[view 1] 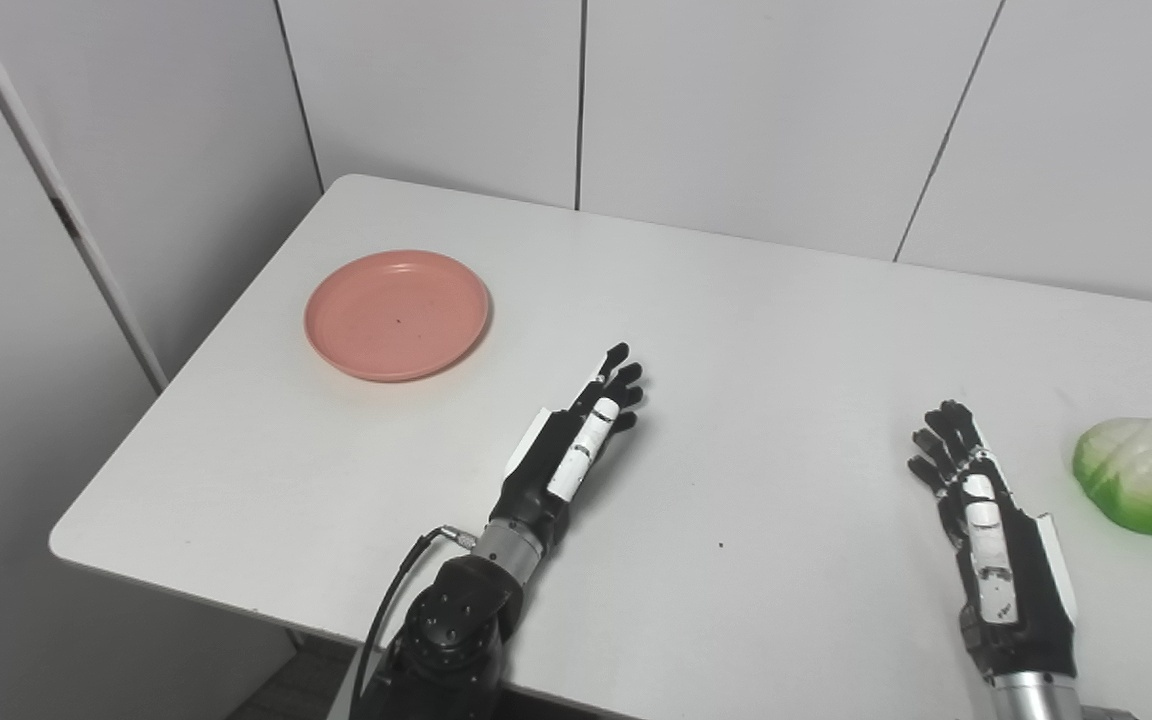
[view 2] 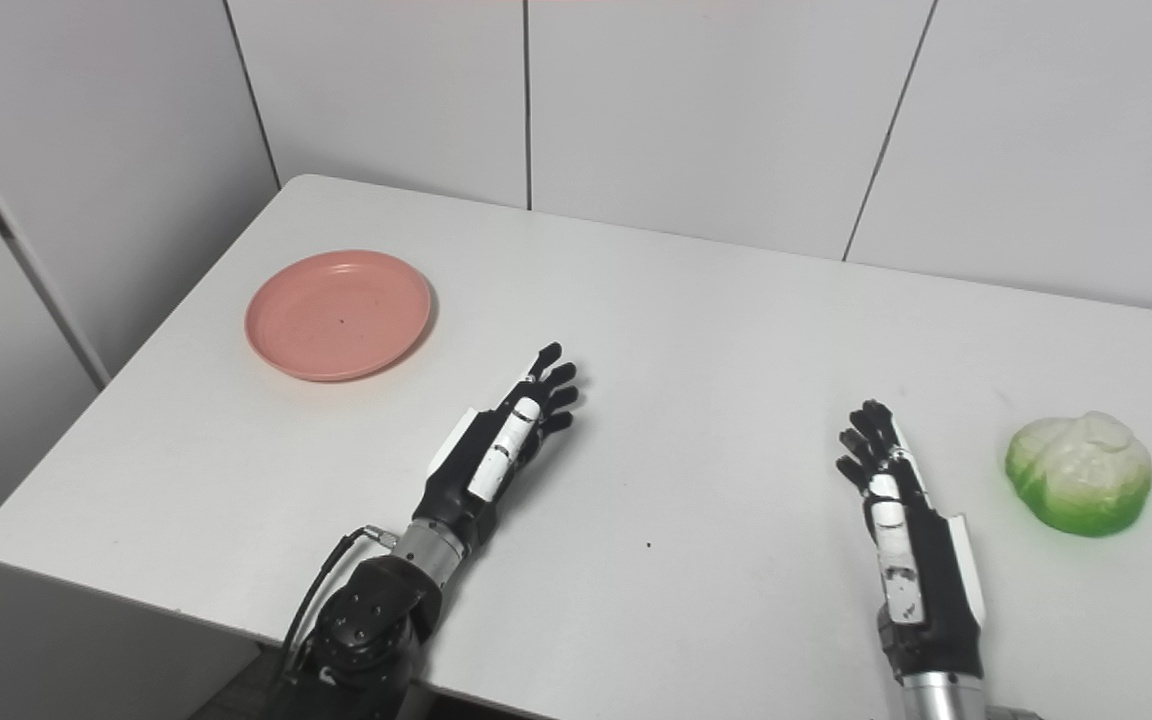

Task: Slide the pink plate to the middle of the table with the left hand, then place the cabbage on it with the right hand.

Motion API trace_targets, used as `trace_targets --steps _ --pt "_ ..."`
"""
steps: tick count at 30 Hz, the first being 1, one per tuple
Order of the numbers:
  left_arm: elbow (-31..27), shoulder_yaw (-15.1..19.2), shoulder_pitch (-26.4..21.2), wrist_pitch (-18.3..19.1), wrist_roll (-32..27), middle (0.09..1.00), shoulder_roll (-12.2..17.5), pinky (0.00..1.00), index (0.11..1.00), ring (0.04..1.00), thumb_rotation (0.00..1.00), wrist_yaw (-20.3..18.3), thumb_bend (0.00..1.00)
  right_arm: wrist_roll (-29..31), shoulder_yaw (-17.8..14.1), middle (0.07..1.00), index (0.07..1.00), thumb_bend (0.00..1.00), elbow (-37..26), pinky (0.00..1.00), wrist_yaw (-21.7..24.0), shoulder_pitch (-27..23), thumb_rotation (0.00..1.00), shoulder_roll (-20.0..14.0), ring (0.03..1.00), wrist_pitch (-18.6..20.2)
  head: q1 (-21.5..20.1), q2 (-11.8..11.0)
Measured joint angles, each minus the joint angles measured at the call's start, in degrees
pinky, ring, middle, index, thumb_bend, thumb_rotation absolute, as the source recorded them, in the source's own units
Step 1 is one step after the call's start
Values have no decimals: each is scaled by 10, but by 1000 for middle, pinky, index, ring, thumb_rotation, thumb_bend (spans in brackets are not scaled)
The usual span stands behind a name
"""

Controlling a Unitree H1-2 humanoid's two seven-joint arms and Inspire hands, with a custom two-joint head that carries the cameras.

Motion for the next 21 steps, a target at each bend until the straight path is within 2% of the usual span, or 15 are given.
trace_targets --steps 2,10,21 --pt "2 -1 -1 0 6 960 -2 909 970 939 1000 5 442 1 0 934 930 277 1 944 0 0 1000 0 926 -2 17 -8" --pt "10 -5 -6 -3 12 959 -4 905 970 938 1000 10 427 8 -1 934 926 281 4 938 1 -2 1000 -1 928 -8 19 -21" --pt "17 -7 -10 -6 12 956 -4 905 969 934 1000 10 427 8 0 944 943 211 6 933 1 -3 1000 -1 931 -13 20 -22"
